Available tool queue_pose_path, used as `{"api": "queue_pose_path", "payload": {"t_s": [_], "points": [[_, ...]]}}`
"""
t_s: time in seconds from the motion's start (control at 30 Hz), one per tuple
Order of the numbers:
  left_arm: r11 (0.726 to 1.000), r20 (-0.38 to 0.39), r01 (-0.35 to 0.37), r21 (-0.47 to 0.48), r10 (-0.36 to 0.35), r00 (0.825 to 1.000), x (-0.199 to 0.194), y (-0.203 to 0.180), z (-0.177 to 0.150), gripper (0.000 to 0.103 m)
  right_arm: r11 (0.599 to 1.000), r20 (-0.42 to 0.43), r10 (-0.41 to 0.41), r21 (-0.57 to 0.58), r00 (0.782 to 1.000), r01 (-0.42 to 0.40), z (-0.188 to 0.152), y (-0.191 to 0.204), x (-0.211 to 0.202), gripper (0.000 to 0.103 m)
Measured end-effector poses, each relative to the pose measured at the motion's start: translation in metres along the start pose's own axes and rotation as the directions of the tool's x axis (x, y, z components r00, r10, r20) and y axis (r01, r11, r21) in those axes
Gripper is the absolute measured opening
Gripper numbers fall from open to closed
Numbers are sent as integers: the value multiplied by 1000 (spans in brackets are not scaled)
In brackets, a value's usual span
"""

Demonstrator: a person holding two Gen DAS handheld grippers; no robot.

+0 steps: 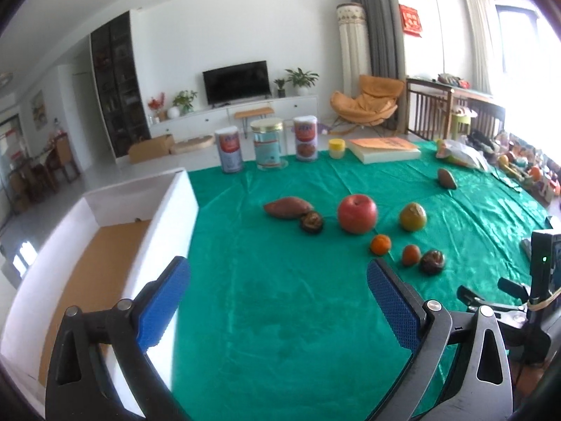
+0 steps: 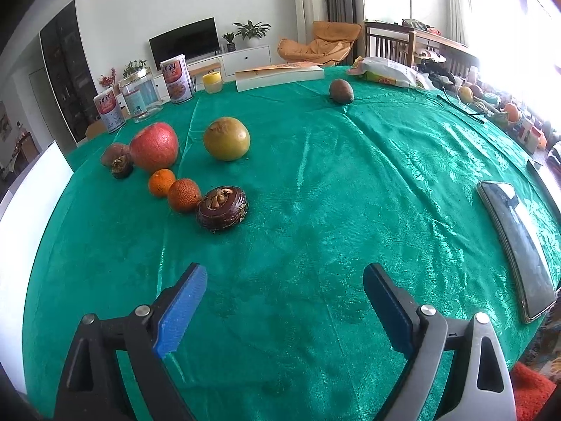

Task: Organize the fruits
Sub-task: 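Move both open tools back over the fruit on the green table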

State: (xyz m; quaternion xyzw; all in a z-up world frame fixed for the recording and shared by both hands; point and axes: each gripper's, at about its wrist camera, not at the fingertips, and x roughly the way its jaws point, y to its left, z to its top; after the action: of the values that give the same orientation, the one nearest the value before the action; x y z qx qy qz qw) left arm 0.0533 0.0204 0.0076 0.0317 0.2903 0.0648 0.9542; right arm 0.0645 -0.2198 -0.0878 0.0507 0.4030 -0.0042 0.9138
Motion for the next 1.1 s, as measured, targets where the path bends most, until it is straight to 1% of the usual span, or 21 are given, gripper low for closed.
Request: {"api": "queue_pose_path", "payload": {"t_s": [0.07,0.17,0.4,0.53,0.63,0.73,0.9,1.1], "points": [[1000,-39,24,-3,-24,999,17,-13,-6,101,1000,3,-1,6,1000,1,0,-2,-1,91],[998,-101,53,-43,-57,993,42,-20,-15,101,1000,4,0,21,1000,0,0,-5,-1,91],[997,-173,43,-68,-54,983,90,-16,-34,101,1000,-14,3,21,1000,-2,1,-5,4,91],[997,-196,16,-72,-30,980,106,-10,-44,101,1000,-10,3,30,1000,-3,0,-7,3,91],[998,-221,31,-46,-40,974,114,-12,-49,101,998,-12,10,56,1000,-10,1,-11,3,91],[996,-259,75,-37,-82,962,122,-14,-51,101,997,-30,15,74,999,-12,0,-14,8,91],[994,-340,97,-53,-110,934,138,-15,-55,101,996,-46,15,88,999,-11,-1,-16,12,91],[994,-341,99,-54,-112,933,137,-15,-57,102,995,-54,24,102,998,-18,-1,-17,14,91]]}}
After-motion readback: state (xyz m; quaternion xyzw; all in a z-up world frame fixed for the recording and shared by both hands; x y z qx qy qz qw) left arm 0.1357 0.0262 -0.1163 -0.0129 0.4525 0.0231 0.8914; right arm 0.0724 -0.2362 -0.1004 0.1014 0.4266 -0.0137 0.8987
